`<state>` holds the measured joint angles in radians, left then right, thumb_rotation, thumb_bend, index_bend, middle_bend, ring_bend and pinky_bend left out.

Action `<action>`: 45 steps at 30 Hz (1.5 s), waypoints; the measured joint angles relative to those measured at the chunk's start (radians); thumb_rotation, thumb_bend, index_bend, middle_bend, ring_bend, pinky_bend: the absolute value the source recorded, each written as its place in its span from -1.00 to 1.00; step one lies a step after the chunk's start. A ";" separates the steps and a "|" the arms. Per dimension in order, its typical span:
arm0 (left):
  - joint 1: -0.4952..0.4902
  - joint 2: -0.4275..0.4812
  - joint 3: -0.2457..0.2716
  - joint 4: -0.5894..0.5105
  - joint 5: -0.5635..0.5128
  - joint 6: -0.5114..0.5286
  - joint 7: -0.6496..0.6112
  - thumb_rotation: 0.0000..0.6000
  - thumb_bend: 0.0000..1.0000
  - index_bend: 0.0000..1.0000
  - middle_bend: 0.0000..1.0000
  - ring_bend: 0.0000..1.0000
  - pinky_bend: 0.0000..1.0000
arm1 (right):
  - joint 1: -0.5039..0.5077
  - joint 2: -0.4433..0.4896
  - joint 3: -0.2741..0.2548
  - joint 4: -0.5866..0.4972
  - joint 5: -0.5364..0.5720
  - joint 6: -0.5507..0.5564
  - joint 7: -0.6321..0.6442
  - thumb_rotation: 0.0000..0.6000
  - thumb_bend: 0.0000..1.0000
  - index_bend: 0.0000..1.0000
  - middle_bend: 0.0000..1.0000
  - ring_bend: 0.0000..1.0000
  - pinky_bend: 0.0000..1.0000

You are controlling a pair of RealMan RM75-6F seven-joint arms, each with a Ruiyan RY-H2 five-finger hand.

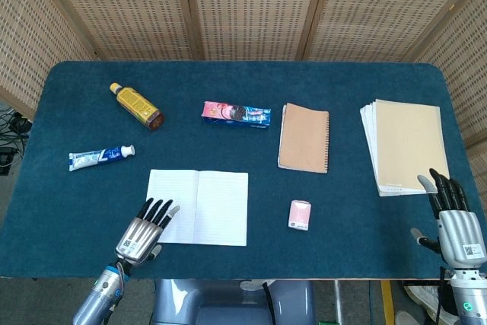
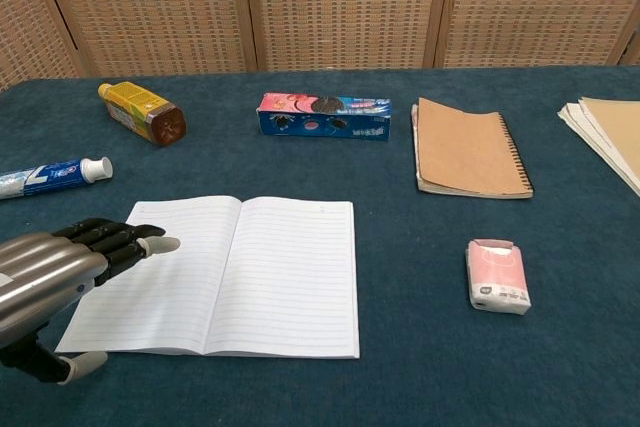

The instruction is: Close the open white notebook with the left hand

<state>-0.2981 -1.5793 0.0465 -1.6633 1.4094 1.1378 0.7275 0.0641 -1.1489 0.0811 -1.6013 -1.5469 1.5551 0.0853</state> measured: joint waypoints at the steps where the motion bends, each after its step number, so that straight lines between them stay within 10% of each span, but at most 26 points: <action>1: -0.001 -0.004 0.001 0.005 -0.001 -0.001 0.002 1.00 -0.40 -1.00 -1.00 -1.00 -1.00 | 0.000 -0.001 0.000 0.000 0.000 0.001 0.000 1.00 -0.74 -0.97 -1.00 -1.00 -1.00; 23: -0.017 -0.085 0.014 0.123 0.003 0.024 0.035 1.00 -0.37 -1.00 -1.00 -1.00 -1.00 | -0.004 -0.002 0.006 0.001 -0.001 0.013 0.026 1.00 -0.74 -0.97 -1.00 -1.00 -1.00; 31: -0.023 -0.120 0.013 0.182 0.069 0.078 0.073 1.00 0.03 -1.00 -1.00 -1.00 -1.00 | -0.004 -0.005 0.004 0.001 -0.009 0.017 0.034 1.00 -0.74 -0.97 -1.00 -1.00 -1.00; 45: -0.058 -0.128 0.021 0.285 0.296 0.196 0.146 1.00 0.02 -1.00 -1.00 -1.00 -1.00 | -0.004 -0.005 0.006 0.002 -0.004 0.015 0.043 1.00 -0.74 -0.97 -1.00 -1.00 -1.00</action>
<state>-0.3564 -1.7076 0.0673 -1.3786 1.7051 1.3336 0.8733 0.0599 -1.1543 0.0867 -1.5994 -1.5506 1.5698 0.1285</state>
